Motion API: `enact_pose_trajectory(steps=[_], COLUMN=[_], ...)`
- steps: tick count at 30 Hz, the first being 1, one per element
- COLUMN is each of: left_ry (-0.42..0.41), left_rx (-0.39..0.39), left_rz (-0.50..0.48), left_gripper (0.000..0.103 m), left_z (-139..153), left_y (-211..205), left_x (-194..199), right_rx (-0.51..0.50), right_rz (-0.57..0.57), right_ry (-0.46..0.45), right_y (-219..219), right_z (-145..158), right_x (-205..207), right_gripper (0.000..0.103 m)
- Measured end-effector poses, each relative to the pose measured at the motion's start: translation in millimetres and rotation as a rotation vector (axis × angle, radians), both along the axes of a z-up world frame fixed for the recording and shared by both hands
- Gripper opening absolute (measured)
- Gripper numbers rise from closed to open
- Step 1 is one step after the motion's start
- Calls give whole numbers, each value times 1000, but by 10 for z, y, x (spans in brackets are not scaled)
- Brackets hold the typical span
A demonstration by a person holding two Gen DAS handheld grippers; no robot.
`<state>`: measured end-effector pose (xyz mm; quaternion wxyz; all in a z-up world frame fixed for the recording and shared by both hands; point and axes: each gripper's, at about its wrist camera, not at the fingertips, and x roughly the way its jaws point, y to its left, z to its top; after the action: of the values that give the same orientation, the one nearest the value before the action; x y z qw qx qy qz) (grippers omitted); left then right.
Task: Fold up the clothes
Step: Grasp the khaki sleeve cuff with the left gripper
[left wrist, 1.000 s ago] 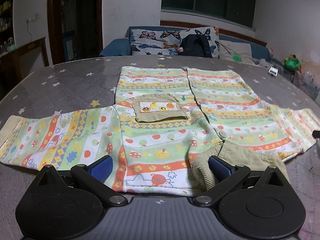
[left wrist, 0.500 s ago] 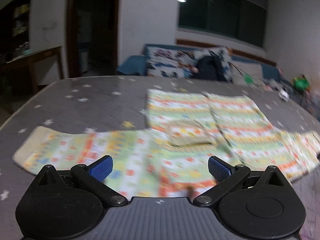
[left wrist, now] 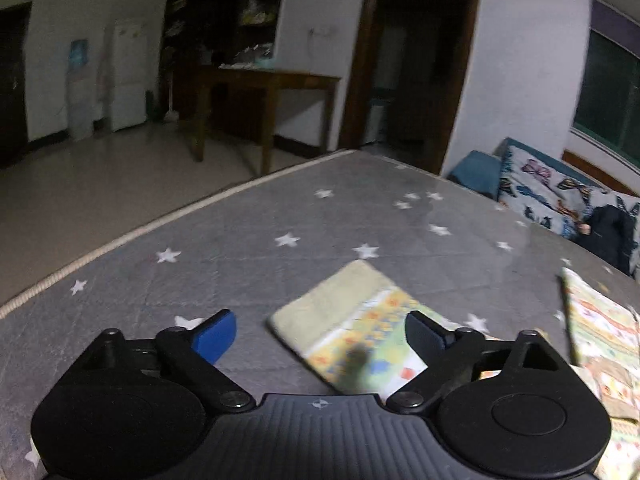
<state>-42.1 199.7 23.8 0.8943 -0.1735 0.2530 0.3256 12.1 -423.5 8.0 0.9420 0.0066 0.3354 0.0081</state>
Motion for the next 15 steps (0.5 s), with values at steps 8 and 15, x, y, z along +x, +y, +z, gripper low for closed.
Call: enact_pose_trajectory(steps=[8,15], left_ry=[20,-12], left_rx=[-22,-81], left_rz=[31,17], left_gripper=[48,14], left_z=[-134,-105], left_y=[113,255], left_x=[60,74], right_rx=[0,0], right_rz=[0,0], right_ry=[0,0], right_y=[-3,-2], right_z=[0,0], right_x=[-1,-2], right_gripper=[103,103])
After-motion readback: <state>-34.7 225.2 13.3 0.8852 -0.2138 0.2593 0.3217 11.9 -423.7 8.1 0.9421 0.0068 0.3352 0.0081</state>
